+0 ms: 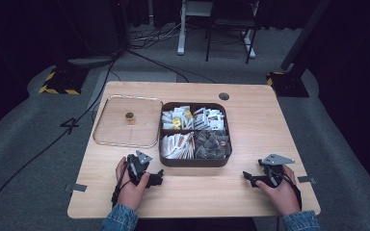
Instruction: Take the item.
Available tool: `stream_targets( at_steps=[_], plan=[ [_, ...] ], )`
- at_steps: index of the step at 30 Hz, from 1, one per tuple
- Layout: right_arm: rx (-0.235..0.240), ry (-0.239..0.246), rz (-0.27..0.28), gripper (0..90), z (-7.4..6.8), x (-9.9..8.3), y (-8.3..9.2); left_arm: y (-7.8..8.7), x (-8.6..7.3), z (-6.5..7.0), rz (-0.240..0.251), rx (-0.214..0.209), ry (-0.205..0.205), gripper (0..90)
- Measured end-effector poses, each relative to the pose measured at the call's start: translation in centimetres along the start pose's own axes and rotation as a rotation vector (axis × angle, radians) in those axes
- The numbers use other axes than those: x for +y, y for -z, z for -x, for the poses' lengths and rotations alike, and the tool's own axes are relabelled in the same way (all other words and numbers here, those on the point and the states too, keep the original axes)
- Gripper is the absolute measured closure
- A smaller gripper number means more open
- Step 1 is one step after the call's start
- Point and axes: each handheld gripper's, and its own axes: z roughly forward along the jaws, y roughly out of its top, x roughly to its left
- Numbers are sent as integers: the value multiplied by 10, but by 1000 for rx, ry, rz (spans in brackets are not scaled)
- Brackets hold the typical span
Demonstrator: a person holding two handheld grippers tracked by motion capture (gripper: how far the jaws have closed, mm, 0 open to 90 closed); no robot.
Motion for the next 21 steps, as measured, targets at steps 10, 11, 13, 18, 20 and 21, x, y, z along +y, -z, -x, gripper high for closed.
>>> stream_targets(
  at_steps=[10, 11, 13, 18, 20, 21],
  plan=[
    [5, 3, 4, 168, 0, 0, 0, 0, 0, 0, 1, 0, -1, 0],
    [6, 5, 5, 182, -1, 0, 1, 0, 0, 0, 1, 1, -2, 0],
    [10, 5, 12, 218, -1, -1, 1, 0, 0, 0, 0, 2, -2, 1],
    [11, 1, 22, 318, -1, -1, 3, 1, -1, 1, 0, 2, 1, 3],
    [14, -3, 10, 425, -1, -1, 6, 1, -1, 0, 0, 1, 1, 2],
    [18, -10, 7, 444, 0, 0, 7, 1, -1, 1, 0, 1, 1, 2]
  ],
)
